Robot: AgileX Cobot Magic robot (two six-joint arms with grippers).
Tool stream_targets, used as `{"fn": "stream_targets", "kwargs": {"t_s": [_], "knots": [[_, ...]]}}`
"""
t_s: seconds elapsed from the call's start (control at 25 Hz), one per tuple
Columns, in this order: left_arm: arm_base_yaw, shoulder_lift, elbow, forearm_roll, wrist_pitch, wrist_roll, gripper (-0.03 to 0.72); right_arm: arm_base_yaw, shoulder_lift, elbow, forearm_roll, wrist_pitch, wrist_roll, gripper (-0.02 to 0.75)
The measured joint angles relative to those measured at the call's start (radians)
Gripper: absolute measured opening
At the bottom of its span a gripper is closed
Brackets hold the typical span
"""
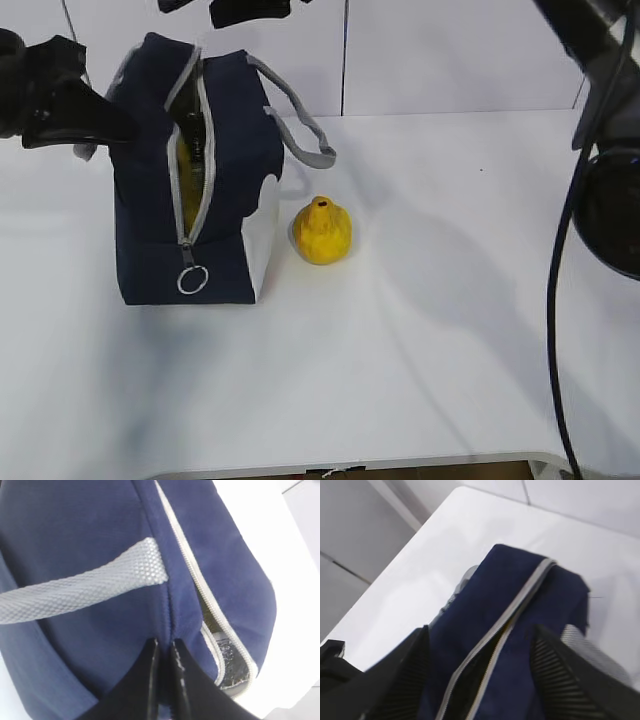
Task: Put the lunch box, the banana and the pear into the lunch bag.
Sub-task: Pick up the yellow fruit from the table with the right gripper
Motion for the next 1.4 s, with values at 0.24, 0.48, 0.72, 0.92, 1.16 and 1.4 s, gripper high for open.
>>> {"fn": "stream_targets", "kwargs": {"t_s": [0.24,0.48,0.72,0.92,1.16,1.4], "knots": [[0.000,0.000,0.000,0.019,0.000,0.002,-0.008,0.000,-0.050,-0.002,-0.119,0.008,0.022,0.513],[0.000,0.000,0.000,0.075,0.000,0.003,-0.008,0.000,-0.167,0.099,-0.228,0.011,0.024,0.514],[0.000,0.000,0.000,0.090,0.000,0.003,-0.008,0.000,-0.304,0.378,-0.311,0.011,-0.014,0.514],[0.000,0.000,0.000,0.092,0.000,0.003,-0.008,0.000,-0.430,0.622,-0.426,0.011,-0.057,0.514],[0.000,0.000,0.000,0.092,0.000,0.003,-0.008,-0.002,-0.583,0.887,-0.441,-0.017,-0.100,0.514],[0.000,0.000,0.000,0.093,0.000,0.003,-0.008,-0.002,-0.727,1.183,-0.441,-0.189,-0.122,0.514]]}}
